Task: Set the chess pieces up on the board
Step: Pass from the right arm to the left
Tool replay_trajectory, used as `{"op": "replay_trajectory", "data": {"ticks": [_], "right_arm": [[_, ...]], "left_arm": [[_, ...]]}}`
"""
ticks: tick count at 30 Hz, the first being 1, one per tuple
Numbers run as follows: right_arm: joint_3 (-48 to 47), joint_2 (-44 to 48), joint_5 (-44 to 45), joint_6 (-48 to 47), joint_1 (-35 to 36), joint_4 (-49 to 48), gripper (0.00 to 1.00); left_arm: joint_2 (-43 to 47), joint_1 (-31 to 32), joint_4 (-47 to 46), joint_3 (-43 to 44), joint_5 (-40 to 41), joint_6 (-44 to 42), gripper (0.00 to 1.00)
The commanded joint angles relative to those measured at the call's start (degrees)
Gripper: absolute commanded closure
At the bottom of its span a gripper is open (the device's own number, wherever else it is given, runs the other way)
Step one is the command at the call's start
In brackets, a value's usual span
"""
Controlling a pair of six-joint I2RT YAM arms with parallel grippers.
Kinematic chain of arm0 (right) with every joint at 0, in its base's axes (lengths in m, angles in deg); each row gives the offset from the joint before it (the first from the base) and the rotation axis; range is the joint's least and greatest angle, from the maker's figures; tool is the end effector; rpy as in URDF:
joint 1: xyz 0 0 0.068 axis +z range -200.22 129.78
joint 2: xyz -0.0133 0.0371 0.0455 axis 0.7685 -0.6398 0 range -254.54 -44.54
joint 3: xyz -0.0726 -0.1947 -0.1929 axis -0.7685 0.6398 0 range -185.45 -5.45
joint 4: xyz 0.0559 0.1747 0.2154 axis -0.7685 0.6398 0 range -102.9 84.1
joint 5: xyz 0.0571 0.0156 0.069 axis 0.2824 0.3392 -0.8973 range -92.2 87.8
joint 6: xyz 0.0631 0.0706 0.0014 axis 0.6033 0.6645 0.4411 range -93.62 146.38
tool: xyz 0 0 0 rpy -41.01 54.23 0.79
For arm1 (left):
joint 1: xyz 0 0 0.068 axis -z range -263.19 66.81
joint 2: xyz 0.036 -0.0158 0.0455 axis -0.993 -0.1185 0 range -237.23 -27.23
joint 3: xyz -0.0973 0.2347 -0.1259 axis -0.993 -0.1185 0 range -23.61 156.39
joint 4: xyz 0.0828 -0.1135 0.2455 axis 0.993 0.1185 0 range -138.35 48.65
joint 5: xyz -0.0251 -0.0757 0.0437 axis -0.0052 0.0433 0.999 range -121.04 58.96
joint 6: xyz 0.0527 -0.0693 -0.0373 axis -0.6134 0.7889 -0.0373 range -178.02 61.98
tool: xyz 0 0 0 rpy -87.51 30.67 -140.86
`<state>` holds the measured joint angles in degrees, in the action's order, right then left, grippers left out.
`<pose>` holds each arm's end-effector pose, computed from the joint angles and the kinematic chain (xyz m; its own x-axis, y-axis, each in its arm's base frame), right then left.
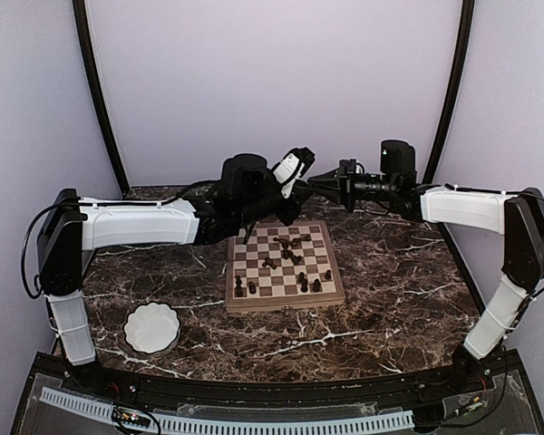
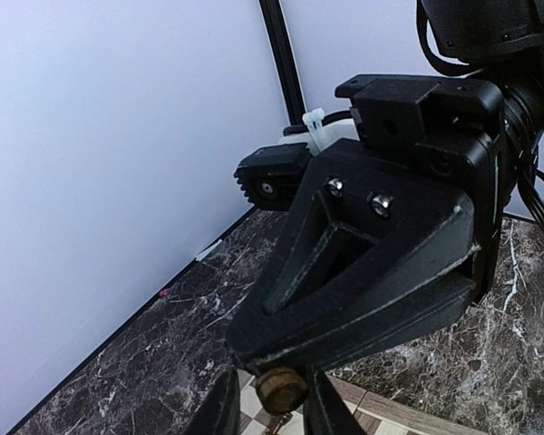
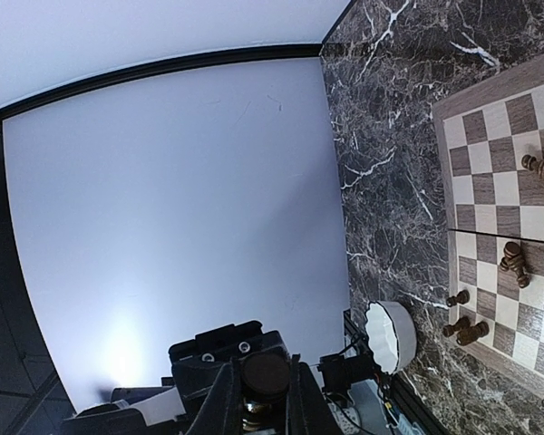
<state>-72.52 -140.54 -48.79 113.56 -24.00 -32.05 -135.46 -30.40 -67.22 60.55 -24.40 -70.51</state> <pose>0.3700 0.2516 0.2874 -0.9522 0.2963 0.0747 0.1056 0.0896 0.9904 0.3303 -0.4188 0.3060 0.1027 0.2201 -0.9701 0.7163 0.6603 0.2256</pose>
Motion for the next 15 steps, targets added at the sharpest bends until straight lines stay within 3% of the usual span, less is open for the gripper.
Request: {"op": "replay_trajectory", "data": {"ticks": [1,6,15], "right_arm": [[-2.13,0.48,-1.0,-0.99,0.46,-0.43,0.97],[-2.36,0.29,-1.18,-1.09,0.4,-0.11,0.97],[-2.28,-0.21,-1.44,-1.21,0.41,-0.03,0.97]], "left_arm": [[0.23,0.33,-2.19,2.21,0.5,1.26,0.74],[0.08,0.33,-2.12,2.4,0.57,1.73,0.77],[0.12,0.28,-2.12,2.64,0.07,2.9,0.92]]}}
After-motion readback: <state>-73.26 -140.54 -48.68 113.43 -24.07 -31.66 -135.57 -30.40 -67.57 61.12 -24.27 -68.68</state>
